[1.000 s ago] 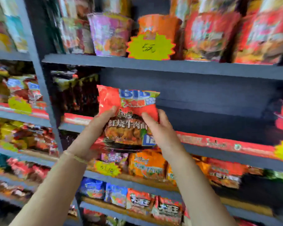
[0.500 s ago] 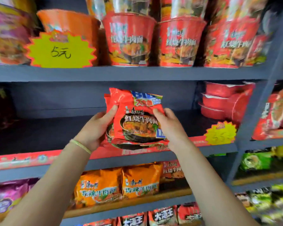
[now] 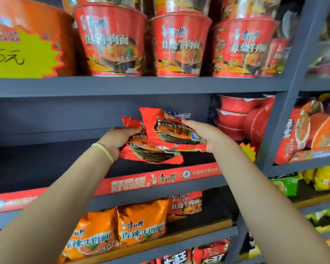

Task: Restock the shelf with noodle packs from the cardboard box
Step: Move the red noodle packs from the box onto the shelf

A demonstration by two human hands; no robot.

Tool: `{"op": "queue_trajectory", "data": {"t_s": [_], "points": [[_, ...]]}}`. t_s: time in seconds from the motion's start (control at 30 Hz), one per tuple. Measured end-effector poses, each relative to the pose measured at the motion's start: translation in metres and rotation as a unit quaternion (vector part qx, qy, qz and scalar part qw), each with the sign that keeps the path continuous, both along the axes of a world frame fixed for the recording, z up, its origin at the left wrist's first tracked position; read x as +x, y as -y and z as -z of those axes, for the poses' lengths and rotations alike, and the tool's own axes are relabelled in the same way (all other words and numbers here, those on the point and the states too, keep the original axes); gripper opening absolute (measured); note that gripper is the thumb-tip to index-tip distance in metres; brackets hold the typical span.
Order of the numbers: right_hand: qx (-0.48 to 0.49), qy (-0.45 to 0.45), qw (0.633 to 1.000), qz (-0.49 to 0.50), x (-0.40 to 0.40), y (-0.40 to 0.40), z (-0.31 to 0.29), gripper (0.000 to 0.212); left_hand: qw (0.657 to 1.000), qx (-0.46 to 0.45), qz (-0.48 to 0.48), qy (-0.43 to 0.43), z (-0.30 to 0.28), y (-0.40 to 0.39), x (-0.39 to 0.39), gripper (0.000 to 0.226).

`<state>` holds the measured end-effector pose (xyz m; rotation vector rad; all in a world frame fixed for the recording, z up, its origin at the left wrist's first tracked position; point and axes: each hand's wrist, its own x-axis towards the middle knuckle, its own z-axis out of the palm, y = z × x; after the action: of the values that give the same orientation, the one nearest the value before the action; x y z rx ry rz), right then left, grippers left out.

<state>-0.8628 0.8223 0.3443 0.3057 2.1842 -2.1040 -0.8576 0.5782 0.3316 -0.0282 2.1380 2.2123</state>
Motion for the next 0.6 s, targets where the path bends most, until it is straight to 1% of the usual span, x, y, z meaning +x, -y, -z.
{"op": "queue_trajectory", "data": {"t_s": [0.03, 0.07, 0.13, 0.17, 0.2, 0.23, 0.33, 0.4, 0.43, 0.5, 0.53, 0.57, 0.6], "points": [[-0.007, -0.003, 1.0, 0.007, -0.015, -0.01, 0.002, 0.104, 1.0, -0.003, -0.021, 0.003, -0.001, -0.006, -0.007, 0.016], [-0.018, -0.006, 1.0, 0.013, -0.024, -0.017, -0.001, 0.094, 0.999, -0.003, -0.036, 0.007, -0.001, -0.012, -0.014, 0.014], [-0.037, -0.032, 0.999, 0.012, -0.028, -0.028, -0.012, 0.046, 0.999, -0.009, -0.044, 0.026, -0.002, -0.025, -0.023, 0.008], [-0.04, -0.041, 0.998, 0.004, -0.031, -0.034, -0.017, 0.027, 0.998, -0.022, -0.041, 0.041, -0.001, -0.032, -0.026, 0.007], [-0.031, -0.048, 0.998, -0.006, -0.035, -0.04, -0.022, 0.016, 0.997, -0.035, -0.037, 0.051, 0.0, -0.04, -0.028, 0.007], [-0.019, -0.054, 0.998, -0.012, -0.045, -0.046, -0.025, 0.013, 0.996, -0.048, -0.034, 0.061, 0.002, -0.047, -0.031, 0.007], [0.035, -0.091, 0.995, -0.024, -0.076, -0.06, -0.028, 0.034, 0.993, -0.083, -0.043, 0.069, 0.009, -0.071, -0.035, 0.009], [0.11, -0.106, 0.988, -0.024, -0.086, -0.068, -0.029, 0.03, 0.989, -0.113, -0.043, 0.081, 0.014, -0.081, -0.034, 0.013], [0.13, -0.109, 0.985, -0.022, -0.084, -0.07, -0.03, 0.033, 0.985, -0.14, -0.052, 0.082, 0.017, -0.082, -0.036, 0.018], [0.163, -0.116, 0.98, -0.004, -0.092, -0.075, -0.028, 0.05, 0.971, -0.217, -0.081, 0.063, 0.021, -0.08, -0.042, 0.039], [0.186, -0.112, 0.976, 0.012, -0.1, -0.077, -0.025, 0.057, 0.951, -0.286, -0.107, 0.051, 0.022, -0.08, -0.045, 0.056], [0.203, -0.11, 0.973, 0.028, -0.103, -0.074, -0.023, 0.06, 0.911, -0.385, -0.141, 0.042, 0.019, -0.083, -0.047, 0.072], [0.207, -0.113, 0.971, 0.039, -0.105, -0.073, -0.021, 0.061, 0.872, -0.454, -0.183, 0.018, 0.014, -0.09, -0.047, 0.076]]}}
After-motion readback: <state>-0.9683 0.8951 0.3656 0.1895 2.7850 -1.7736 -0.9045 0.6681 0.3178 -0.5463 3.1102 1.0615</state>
